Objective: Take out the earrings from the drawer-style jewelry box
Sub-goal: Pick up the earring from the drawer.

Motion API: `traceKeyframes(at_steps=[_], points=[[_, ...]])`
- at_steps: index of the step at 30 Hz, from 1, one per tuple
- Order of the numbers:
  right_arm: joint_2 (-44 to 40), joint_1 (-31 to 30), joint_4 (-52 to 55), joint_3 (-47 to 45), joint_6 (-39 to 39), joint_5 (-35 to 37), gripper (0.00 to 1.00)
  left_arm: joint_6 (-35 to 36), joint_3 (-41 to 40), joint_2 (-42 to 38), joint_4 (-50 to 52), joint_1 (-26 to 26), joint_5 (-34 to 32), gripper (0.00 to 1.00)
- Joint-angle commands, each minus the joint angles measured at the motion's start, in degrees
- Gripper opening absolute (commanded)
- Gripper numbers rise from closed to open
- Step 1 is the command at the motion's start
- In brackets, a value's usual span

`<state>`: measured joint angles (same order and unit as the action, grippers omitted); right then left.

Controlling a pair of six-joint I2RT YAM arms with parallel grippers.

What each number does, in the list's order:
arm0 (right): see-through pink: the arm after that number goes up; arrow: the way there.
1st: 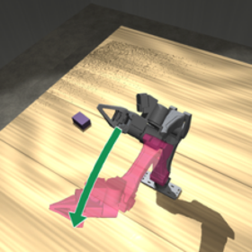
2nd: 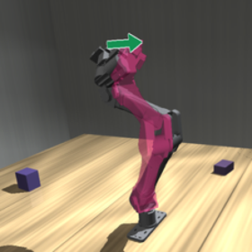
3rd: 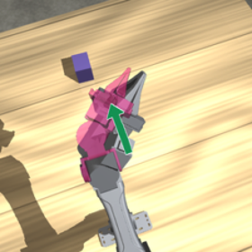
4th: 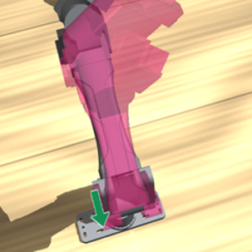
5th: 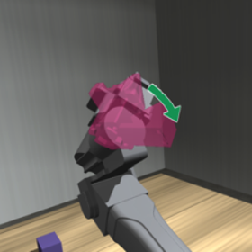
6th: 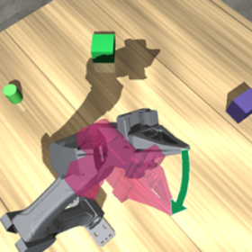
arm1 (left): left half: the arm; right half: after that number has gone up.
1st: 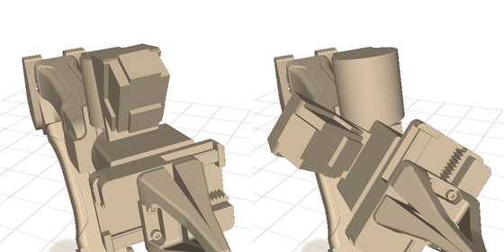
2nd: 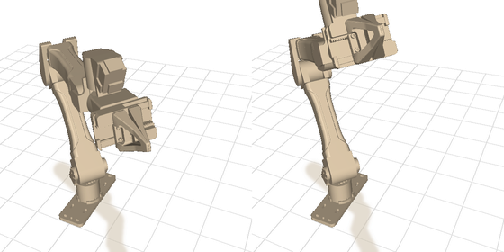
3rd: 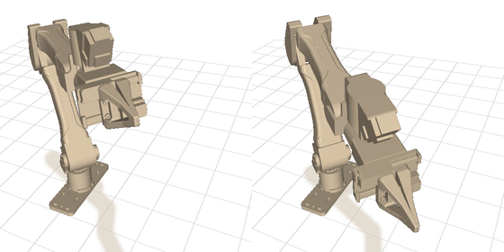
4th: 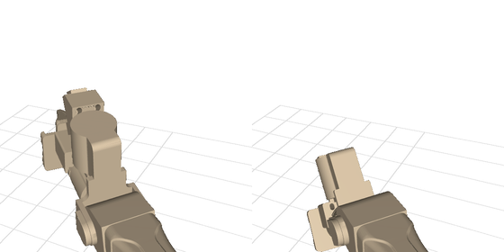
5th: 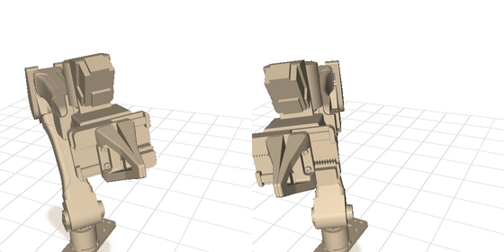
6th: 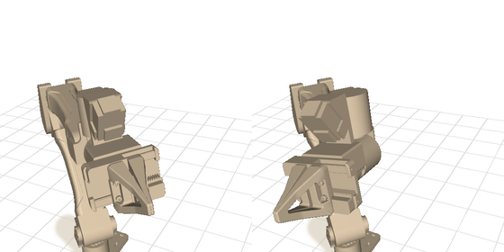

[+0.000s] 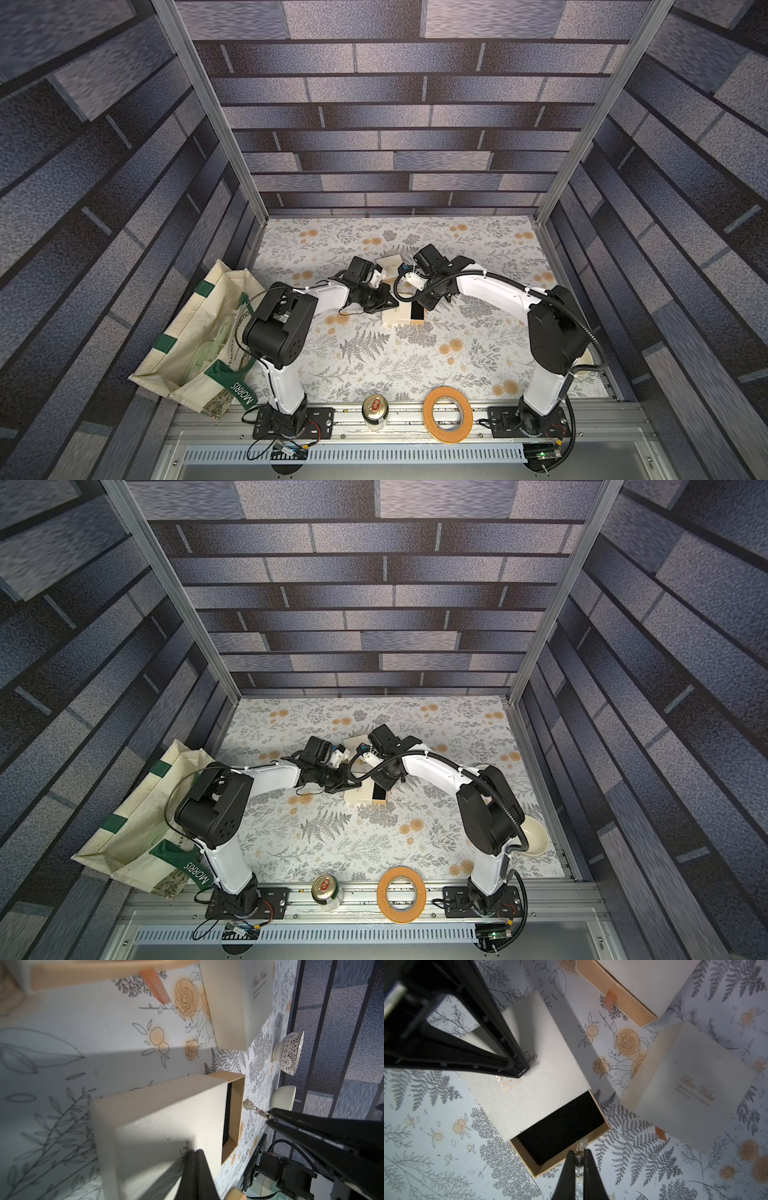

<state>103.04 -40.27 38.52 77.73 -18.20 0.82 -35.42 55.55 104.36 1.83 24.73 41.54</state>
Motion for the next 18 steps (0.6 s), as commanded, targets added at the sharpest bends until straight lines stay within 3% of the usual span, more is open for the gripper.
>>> traceKeyframes(at_steps=[1, 9, 18], points=[[-3.56, -0.20, -0.03, -1.34, 1.62, 0.24, 0.00, 0.16, -3.08, 4.64, 7.23, 0.05, -7.70, 0.00], [-8.08, 0.08, 0.72, -4.94, 4.63, 2.61, 0.00, 0.17, -3.08, 4.55, 7.07, 0.05, -7.70, 0.00], [-9.89, 3.24, -2.28, -11.85, 9.13, -0.87, 0.00, 0.28, -2.95, 4.20, 7.32, -0.03, -7.37, 0.00]])
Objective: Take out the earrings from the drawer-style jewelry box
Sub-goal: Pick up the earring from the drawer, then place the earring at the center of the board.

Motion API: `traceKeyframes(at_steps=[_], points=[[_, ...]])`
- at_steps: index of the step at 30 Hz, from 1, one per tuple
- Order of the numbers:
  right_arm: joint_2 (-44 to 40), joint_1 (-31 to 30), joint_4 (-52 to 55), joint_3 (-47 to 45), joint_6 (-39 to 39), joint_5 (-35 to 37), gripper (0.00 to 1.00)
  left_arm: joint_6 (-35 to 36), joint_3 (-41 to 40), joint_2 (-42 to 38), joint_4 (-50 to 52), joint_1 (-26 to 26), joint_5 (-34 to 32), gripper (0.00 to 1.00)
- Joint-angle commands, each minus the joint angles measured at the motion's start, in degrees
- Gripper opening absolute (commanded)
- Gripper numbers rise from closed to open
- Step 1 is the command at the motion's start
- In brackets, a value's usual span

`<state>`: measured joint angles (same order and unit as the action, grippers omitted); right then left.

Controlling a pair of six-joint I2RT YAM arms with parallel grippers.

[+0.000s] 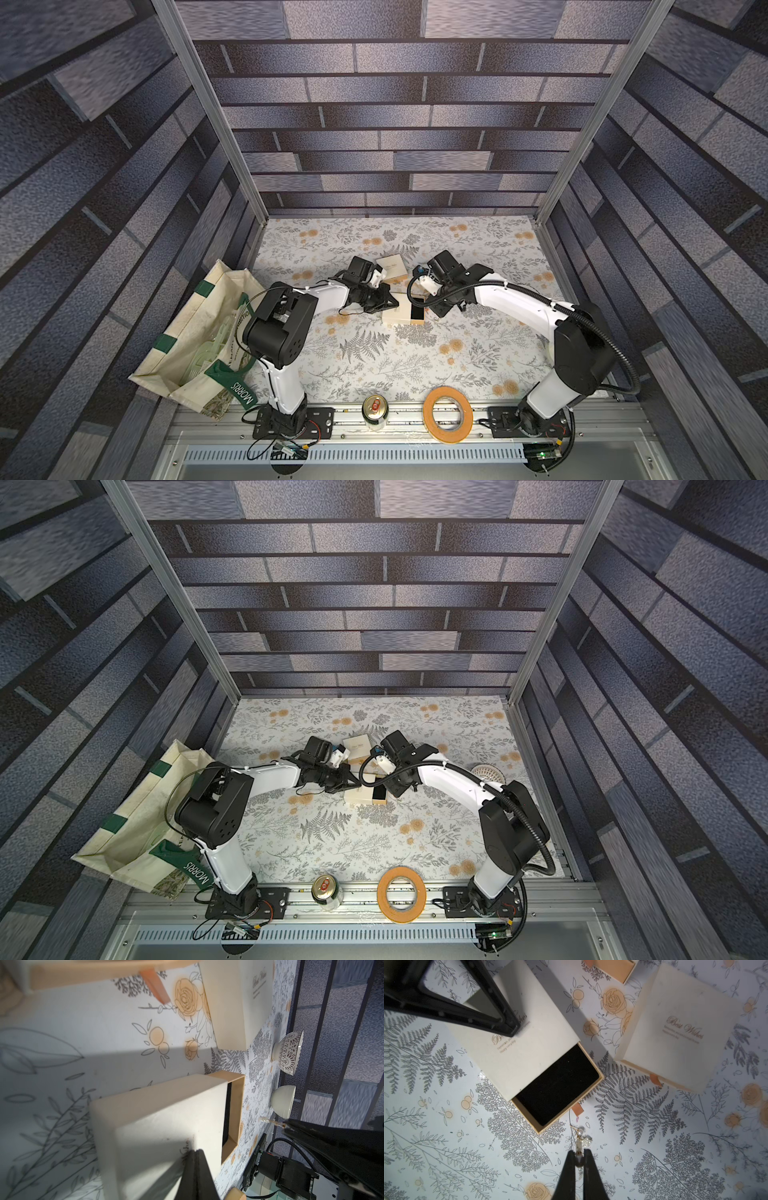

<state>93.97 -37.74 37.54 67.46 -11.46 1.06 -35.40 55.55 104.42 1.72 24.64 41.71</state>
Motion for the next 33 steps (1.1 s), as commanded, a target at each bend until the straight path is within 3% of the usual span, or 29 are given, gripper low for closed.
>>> traceKeyframes(at_steps=[1, 33], points=[[-0.67, 0.97, -1.95, -2.16, 2.85, -1.23, 0.00, 0.30, -2.91, 4.16, 7.42, 0.05, -7.55, 0.00], [6.22, 3.11, -8.45, -5.09, 5.45, -3.60, 0.00, 0.09, -2.65, 4.37, 7.67, -0.03, -7.62, 0.00]])
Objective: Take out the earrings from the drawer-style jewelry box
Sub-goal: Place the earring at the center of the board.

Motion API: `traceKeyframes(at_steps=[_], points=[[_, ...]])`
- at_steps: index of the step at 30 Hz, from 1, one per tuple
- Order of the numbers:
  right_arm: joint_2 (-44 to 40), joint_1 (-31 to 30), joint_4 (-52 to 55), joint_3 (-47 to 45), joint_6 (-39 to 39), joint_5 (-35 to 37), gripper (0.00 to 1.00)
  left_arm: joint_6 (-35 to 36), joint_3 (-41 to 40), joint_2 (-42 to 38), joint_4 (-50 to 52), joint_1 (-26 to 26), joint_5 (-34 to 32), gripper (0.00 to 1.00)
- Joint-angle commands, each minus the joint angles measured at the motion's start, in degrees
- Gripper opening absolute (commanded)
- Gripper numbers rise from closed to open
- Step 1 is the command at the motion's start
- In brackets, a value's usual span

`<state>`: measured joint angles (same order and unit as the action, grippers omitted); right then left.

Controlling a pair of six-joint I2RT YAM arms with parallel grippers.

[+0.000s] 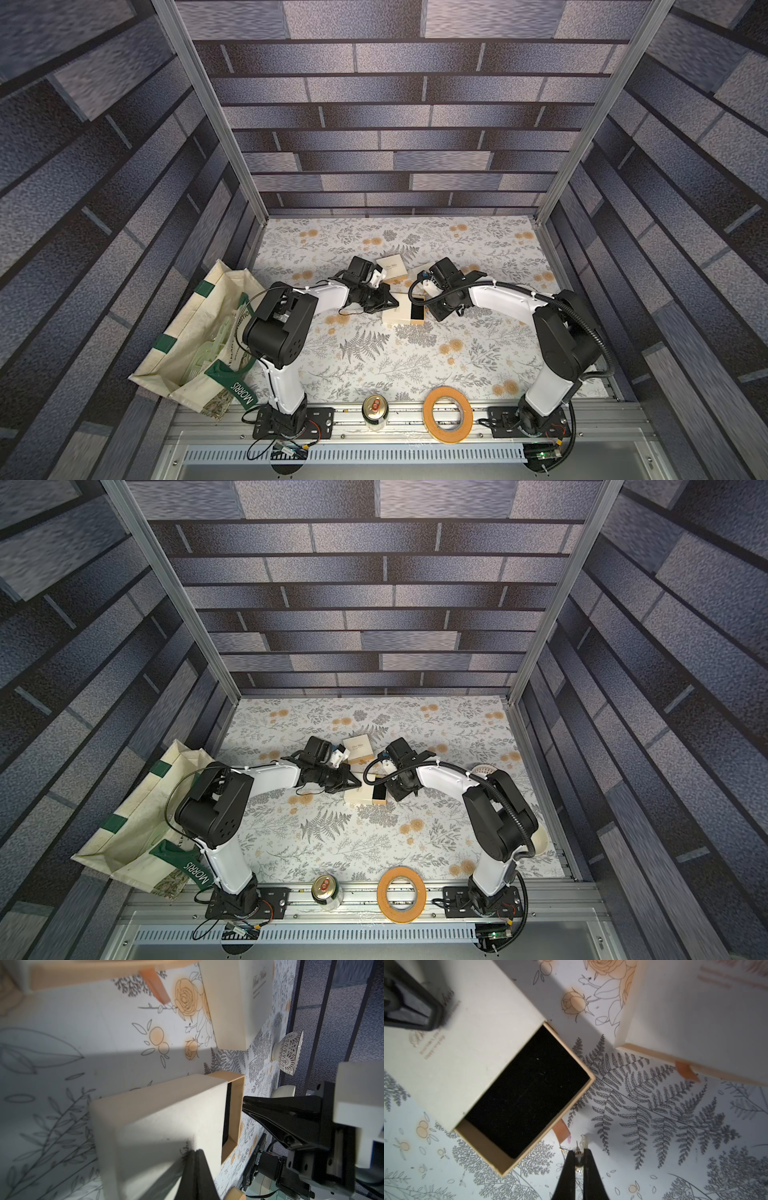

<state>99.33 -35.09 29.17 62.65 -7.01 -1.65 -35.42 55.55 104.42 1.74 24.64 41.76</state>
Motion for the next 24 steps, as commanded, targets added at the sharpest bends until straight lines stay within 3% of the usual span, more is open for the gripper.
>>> traceKeyframes(at_steps=[1, 9, 24], points=[[0.95, 0.46, 0.06, -0.31, 1.10, -0.98, 0.00, 0.23, -2.56, 4.39, 7.75, -0.03, -7.65, 0.00], [0.87, 0.45, 0.46, -0.27, 1.12, -0.44, 0.08, 0.44, -2.34, 4.48, 7.91, -0.02, -7.48, 0.00], [0.60, 0.47, 0.85, -0.34, 1.13, 0.08, 0.11, 0.56, -2.40, 4.23, 7.81, -0.02, -7.61, 0.00]])
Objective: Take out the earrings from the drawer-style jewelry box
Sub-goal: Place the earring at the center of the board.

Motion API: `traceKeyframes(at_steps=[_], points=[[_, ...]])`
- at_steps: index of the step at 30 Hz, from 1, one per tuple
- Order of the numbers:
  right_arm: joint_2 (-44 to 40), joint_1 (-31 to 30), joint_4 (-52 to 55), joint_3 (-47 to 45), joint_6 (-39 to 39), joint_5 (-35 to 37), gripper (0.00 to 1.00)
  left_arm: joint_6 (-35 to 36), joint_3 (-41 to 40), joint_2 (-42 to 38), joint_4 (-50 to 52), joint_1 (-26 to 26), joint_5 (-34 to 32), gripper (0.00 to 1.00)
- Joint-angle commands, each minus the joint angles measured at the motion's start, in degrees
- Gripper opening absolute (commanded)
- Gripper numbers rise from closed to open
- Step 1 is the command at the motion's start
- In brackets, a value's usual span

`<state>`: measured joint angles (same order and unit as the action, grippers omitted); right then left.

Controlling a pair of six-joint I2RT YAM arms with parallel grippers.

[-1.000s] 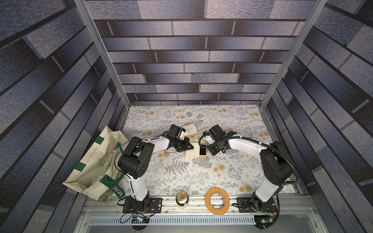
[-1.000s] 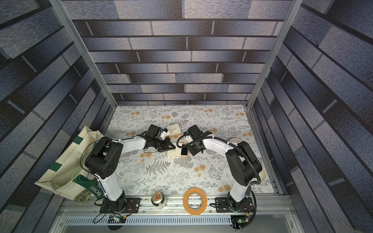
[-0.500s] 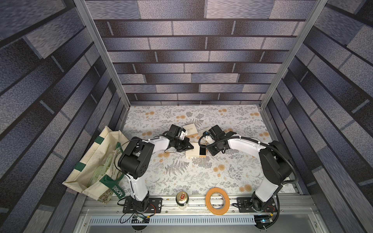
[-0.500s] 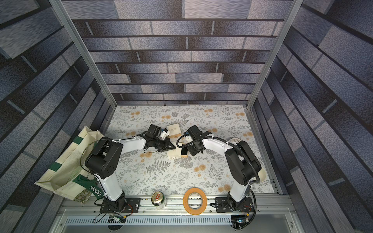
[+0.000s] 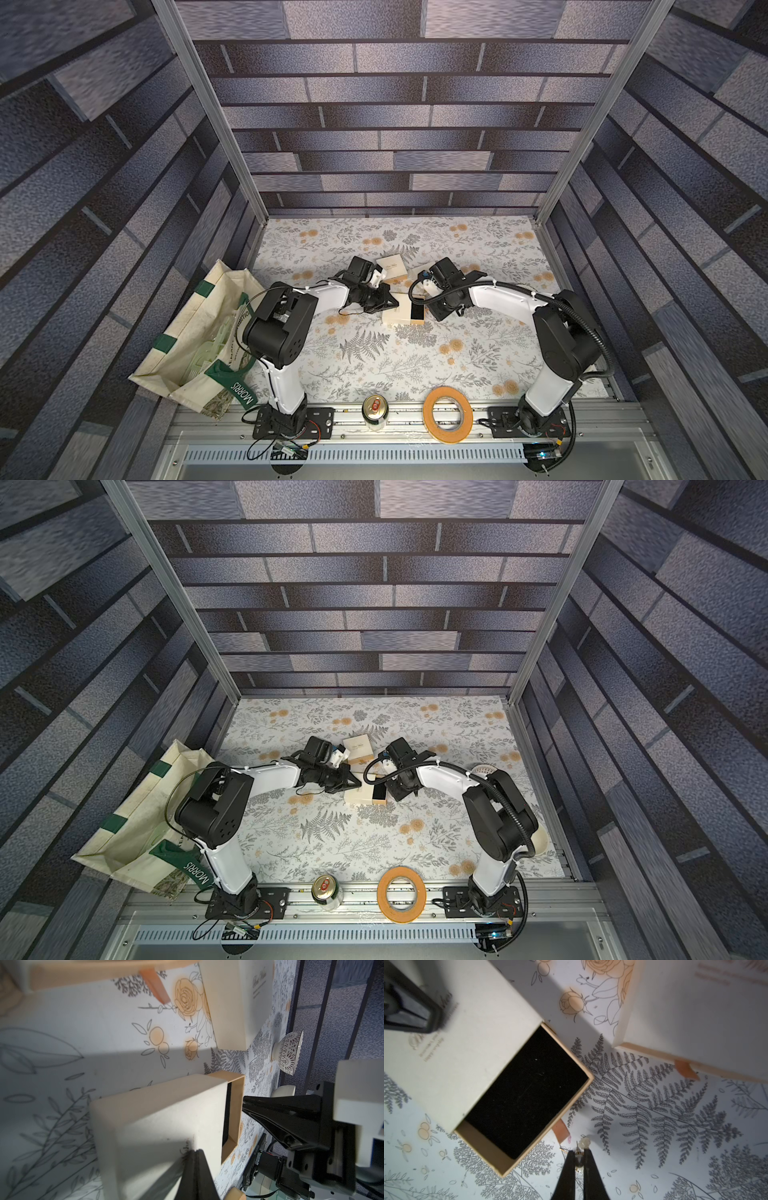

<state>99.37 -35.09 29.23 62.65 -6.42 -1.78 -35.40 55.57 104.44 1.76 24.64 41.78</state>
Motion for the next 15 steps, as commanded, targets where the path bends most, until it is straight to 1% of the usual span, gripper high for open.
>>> traceKeyframes(at_steps=[1, 15], points=[[0.56, 0.46, 0.81, -0.36, 0.53, 0.28, 0.12, 0.51, -2.44, 4.21, 7.78, 0.01, -7.70, 0.00], [0.56, 0.46, 0.90, -0.28, 0.54, 0.73, 0.17, 0.48, -2.62, 3.97, 7.79, -0.03, -7.78, 0.00]])
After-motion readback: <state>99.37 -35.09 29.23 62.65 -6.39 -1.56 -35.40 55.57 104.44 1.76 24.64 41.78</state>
